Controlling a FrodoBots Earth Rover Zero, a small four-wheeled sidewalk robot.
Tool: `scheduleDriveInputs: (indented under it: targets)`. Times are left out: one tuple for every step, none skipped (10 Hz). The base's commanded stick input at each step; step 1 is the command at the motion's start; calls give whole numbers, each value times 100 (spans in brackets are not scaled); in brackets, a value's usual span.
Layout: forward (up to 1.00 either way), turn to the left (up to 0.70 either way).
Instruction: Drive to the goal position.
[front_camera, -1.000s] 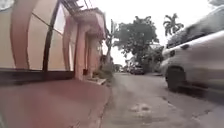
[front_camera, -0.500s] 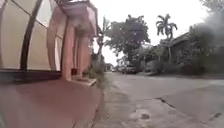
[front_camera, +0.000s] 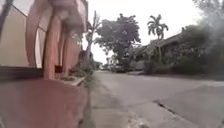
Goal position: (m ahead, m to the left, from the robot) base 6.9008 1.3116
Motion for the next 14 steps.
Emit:
scheduleDriveInputs:
  targets:
    - [70, 0]
    - [70, 0]
    - [70, 0]
    - [70, 0]
    - [70, 0]
    - [70, 0]
    - [70, 0]
    - [70, 0]
    - [70, 0]
    - [70, 0]
    - [70, 0]
    - [70, 0]
    - [70, 0]
    - [70, 0]
